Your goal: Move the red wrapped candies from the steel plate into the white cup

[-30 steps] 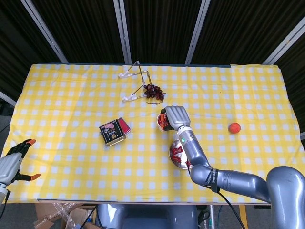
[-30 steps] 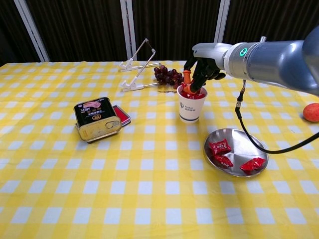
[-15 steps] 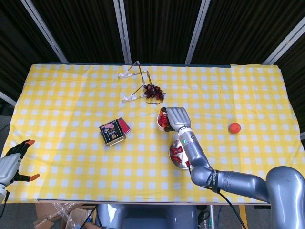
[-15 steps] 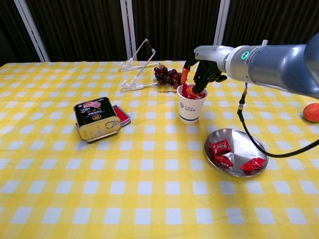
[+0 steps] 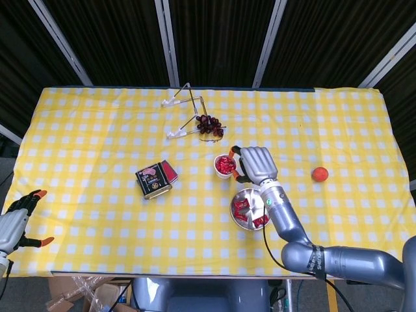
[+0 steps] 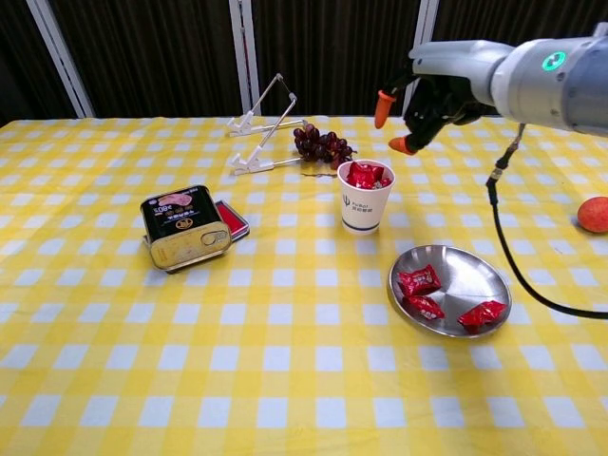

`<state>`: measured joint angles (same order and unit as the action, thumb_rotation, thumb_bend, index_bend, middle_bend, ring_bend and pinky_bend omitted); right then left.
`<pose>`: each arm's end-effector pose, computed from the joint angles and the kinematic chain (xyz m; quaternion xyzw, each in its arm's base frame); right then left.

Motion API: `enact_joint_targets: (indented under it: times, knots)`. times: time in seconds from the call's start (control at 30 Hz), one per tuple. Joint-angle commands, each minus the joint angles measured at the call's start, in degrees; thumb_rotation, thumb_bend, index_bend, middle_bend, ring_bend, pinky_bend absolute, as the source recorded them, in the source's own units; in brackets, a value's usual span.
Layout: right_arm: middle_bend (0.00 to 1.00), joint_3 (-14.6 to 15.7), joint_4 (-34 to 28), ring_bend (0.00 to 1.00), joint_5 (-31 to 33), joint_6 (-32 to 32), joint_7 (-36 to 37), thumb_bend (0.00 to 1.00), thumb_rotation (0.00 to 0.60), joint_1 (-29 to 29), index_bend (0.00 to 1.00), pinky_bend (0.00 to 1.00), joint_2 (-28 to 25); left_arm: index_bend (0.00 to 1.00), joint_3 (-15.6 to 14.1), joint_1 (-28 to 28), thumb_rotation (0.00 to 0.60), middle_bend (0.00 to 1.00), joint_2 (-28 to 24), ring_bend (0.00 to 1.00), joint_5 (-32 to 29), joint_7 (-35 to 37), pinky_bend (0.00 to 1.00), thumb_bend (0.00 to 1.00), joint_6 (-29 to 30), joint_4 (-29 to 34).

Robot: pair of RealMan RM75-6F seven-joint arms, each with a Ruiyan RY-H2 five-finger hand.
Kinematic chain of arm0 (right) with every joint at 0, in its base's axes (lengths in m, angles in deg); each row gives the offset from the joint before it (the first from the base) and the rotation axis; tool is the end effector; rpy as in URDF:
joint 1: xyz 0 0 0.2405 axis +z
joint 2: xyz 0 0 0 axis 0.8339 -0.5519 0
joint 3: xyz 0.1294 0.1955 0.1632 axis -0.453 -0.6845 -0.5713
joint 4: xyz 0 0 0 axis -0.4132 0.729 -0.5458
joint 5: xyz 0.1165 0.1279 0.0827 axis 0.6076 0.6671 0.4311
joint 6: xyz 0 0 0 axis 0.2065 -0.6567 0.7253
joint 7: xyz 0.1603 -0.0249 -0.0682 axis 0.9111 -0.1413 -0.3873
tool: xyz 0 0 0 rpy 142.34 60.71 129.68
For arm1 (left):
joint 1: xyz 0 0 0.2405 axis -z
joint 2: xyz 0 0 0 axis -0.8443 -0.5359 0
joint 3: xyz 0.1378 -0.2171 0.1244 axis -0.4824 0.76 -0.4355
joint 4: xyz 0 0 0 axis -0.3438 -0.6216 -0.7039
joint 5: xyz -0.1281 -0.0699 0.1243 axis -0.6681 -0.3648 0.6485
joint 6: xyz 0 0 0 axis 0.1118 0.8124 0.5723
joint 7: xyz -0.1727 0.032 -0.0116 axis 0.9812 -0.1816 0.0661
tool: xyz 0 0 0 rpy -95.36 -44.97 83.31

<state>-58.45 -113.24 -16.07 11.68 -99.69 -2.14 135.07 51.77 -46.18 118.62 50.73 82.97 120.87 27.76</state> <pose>-0.0992 -0.4209 0.0478 0.6686 -0.4697 0.3795 0.4340 -0.3445 0.2225 0.1774 -0.5741 -0.5612 -0.2777 0.5276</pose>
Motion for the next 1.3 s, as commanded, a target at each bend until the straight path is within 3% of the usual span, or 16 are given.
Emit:
enact_joint_targets:
  times: [0.03, 0.17, 0.37, 1.17, 1.3]
  knots:
    - [0.81, 3.7, -3.0, 0.96, -1.5, -2.0, -1.8, 0.4, 0.6, -2.5, 0.4, 0.93, -2.2, 0.0, 0.0, 0.0, 0.6, 0.0, 0.1, 0.0, 0.1, -0.2, 0.0, 0.09, 0.2, 0.0]
    - [0.81, 7.4, -4.3, 0.96, -2.4, -2.6, -2.4, 0.37, 0.6, -4.5, 0.4, 0.93, -1.9, 0.0, 0.0, -0.1, 0.6, 0.0, 0.3, 0.0, 0.3, -0.5, 0.0, 0.09, 0.5, 0.0]
    - [0.81, 10.1, -3.5, 0.96, -3.7, -1.4, -1.4, 0.37, 0.6, -6.1, 0.4, 0.93, 1.1, 0.0, 0.1, 0.0, 0.6, 0.0, 0.6, 0.0, 0.1, -1.0, 0.0, 0.09, 0.6, -0.1]
    - [0.81, 13.3, -0.2, 0.96, -4.6, 0.2, -3.0, 0.35, 0.6, -7.6, 0.4, 0.93, 8.1, 0.0, 0.2, 0.0, 0.6, 0.0, 0.5, 0.0, -0.4, -1.2, 0.0, 0.09, 0.5, -0.1]
    - [0.81, 13.2, 0.9, 0.96, -4.5, 0.5, -2.5, 0.35, 0.6, -8.1, 0.46, 0.93, 8.6, 0.0, 0.2, 0.0, 0.6, 0.0, 0.6, 0.0, -0.4, -1.2, 0.0, 0.09, 0.5, -0.1]
